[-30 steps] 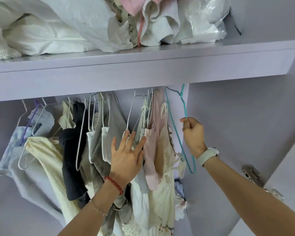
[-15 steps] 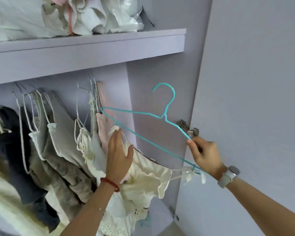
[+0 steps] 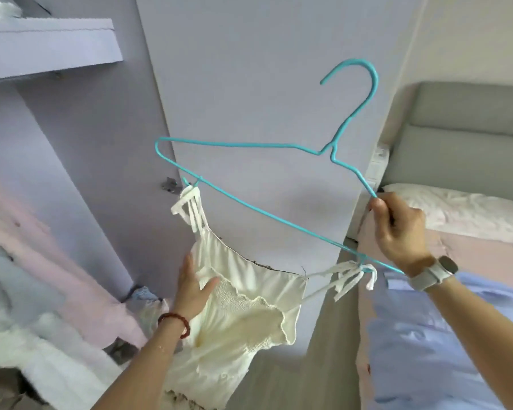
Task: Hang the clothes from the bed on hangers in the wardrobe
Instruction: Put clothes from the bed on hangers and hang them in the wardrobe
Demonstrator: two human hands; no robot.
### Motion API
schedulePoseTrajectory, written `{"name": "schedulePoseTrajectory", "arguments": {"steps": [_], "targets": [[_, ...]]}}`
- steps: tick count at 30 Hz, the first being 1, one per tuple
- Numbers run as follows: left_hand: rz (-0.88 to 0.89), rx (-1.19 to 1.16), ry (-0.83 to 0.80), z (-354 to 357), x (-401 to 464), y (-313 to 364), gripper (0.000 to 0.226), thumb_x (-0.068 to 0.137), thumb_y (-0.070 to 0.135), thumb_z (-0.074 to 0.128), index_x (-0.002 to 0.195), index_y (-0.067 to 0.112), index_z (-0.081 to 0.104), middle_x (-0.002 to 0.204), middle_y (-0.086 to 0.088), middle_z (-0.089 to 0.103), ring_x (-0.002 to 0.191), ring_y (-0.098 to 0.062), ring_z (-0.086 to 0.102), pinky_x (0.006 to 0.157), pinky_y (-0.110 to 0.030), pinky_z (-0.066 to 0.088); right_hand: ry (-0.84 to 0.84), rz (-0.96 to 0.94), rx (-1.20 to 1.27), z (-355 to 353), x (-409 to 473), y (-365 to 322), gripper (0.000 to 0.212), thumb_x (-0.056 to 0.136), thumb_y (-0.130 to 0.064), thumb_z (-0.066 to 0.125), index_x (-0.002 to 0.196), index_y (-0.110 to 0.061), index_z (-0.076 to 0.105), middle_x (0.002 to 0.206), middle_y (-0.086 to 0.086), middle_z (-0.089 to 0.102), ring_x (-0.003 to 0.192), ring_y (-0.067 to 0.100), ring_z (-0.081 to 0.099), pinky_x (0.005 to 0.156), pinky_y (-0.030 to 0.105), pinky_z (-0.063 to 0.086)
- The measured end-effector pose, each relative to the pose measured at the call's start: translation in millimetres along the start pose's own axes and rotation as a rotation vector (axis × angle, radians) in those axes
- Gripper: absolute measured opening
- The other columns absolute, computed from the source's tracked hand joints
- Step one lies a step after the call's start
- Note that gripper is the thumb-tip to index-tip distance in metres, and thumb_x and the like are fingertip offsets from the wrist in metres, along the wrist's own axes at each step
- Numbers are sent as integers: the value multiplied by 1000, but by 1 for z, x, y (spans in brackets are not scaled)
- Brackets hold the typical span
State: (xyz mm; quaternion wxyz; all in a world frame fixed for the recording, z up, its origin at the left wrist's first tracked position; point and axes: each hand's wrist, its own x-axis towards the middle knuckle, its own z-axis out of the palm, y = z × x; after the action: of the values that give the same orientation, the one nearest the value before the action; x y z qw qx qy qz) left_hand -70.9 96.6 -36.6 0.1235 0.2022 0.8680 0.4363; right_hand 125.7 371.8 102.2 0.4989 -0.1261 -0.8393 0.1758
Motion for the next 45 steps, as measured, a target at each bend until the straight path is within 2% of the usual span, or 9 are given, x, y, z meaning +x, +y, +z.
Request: {"name": "schedulePoseTrajectory", "arguments": {"steps": [4, 7, 15, 19, 23, 29, 34, 39, 45], "targets": [[20, 31, -103, 48, -1, 42, 39, 94, 23, 51, 125, 1, 43, 131, -15, 50, 122, -28, 46, 91, -25, 33, 94, 114, -91, -61, -14, 40, 45, 91, -31, 33, 80, 5, 58, 50, 7, 45, 45, 20, 42, 49, 37, 40], [127, 50, -248, 94, -19, 73, 7, 96, 24, 48, 96, 16, 48, 94, -3, 59, 95, -23, 55, 70, -24, 30, 136, 227, -185, -107, -35, 77, 48, 89, -35, 30, 81, 5, 56, 47, 2, 41, 43, 24, 42, 48, 35, 36], [311, 113, -589, 226, -54, 177, 23, 97, 30, 42, 97, 8, 45, 80, -1, 55, 70, -14, 52, 57, -19, 35, 333, 477, -435, -230, -97, 167, 54, 87, -37, 26, 86, 7, 57, 59, 27, 54, 53, 42, 50, 54, 34, 28], [261, -1, -673, 282, -45, 221, 38, 97, 27, 43, 117, -5, 45, 116, -12, 54, 110, -20, 50, 87, -13, 39, 391, 664, -533, -266, -126, 209, 45, 89, -29, 32, 88, 8, 57, 66, 30, 56, 62, 43, 52, 55, 34, 26], [303, -68, -731, 321, -36, 267, 58, 94, 38, 43, 131, -5, 32, 132, -20, 47, 124, -30, 45, 103, -44, 35, 496, 801, -562, -287, -146, 243, 43, 87, -27, 34, 87, 8, 58, 69, 32, 57, 64, 44, 53, 57, 36, 29], [260, -295, -459, 360, -18, 322, 23, 94, 32, 47, 88, 11, 43, 73, 1, 42, 63, -10, 40, 53, -13, 33, 596, 854, -507, -293, -129, 274, 42, 86, -27, 35, 85, 7, 59, 66, 25, 56, 61, 36, 48, 57, 35, 29], [184, -323, -155, 375, 41, 350, 30, 90, 36, 55, 71, 16, 43, 69, 2, 46, 65, -16, 43, 57, -28, 31, 554, 860, -373, -253, -85, 300, 25, 93, -14, 46, 88, 6, 59, 58, 9, 48, 59, 23, 42, 56, 36, 31], [190, -361, 53, 378, 110, 410, 33, 89, 37, 54, 101, 6, 56, 96, -6, 58, 84, -23, 51, 68, -29, 34, 550, 867, -228, -192, -16, 333, 17, 94, -12, 47, 91, 1, 58, 48, -4, 41, 49, 24, 38, 52, 39, 34], [340, -507, 199, 391, 184, 507, 30, 87, 30, 59, 99, 2, 58, 100, -13, 65, 91, -29, 56, 68, -28, 35, 621, 804, -46, -152, 71, 377, 13, 94, -13, 45, 83, -9, 51, 49, -2, 37, 45, 12, 31, 46, 28, 24]]}}
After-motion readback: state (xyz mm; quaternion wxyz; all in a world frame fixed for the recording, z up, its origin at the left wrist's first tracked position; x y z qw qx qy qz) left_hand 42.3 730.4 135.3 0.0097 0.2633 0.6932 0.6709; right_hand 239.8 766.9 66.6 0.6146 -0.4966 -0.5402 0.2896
